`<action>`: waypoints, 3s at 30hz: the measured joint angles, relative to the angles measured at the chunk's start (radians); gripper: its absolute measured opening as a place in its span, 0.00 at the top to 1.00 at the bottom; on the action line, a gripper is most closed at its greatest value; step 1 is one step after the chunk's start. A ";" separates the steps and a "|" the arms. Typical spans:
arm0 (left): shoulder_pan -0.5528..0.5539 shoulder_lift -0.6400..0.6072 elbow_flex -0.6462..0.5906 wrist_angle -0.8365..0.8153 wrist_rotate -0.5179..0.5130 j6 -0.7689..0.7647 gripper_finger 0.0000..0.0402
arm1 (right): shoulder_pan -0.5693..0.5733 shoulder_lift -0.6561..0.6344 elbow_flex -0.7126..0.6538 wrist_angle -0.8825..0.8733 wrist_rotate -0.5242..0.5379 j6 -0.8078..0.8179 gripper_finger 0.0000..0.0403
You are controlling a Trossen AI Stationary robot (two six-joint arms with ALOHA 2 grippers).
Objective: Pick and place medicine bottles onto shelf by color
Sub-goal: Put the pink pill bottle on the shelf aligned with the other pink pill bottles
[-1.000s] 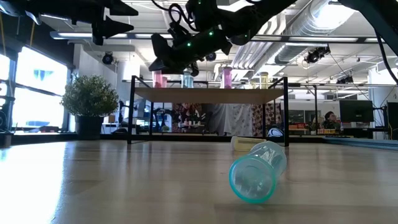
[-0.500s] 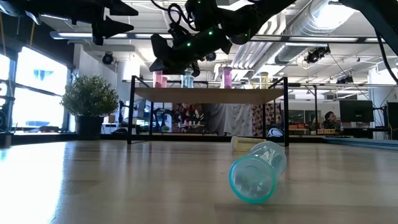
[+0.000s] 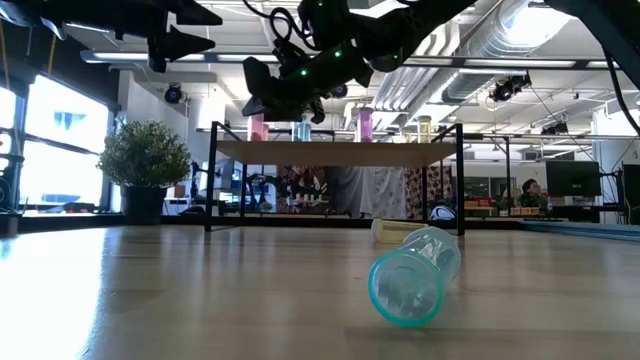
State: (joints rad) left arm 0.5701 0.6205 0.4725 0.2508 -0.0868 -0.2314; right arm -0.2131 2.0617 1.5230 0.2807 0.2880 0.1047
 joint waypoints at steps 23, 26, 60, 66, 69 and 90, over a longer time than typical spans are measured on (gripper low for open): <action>0.000 0.000 0.000 -0.027 0.027 0.000 0.36 | 0.009 -0.054 0.002 0.045 0.012 0.008 0.58; 0.000 0.000 0.000 -0.027 0.027 0.018 0.36 | 0.015 -0.084 0.002 0.006 0.038 0.008 0.58; 0.000 0.000 0.000 -0.098 0.030 0.105 0.36 | 0.043 -0.081 0.000 -0.285 0.052 0.105 0.99; 0.000 0.000 0.000 -0.098 0.027 0.105 0.36 | 0.026 -0.077 0.000 -0.262 0.044 0.116 0.99; 0.000 0.000 0.000 -0.098 0.027 0.105 0.36 | 0.015 -0.077 0.000 -0.253 0.020 0.116 1.00; 0.000 0.000 0.000 -0.097 0.019 0.105 0.36 | -0.002 -0.077 0.000 -0.249 -0.073 0.124 1.00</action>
State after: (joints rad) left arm 0.5698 0.6209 0.4728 0.1534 -0.0677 -0.1268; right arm -0.2146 1.9842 1.5227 0.0315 0.2148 0.2291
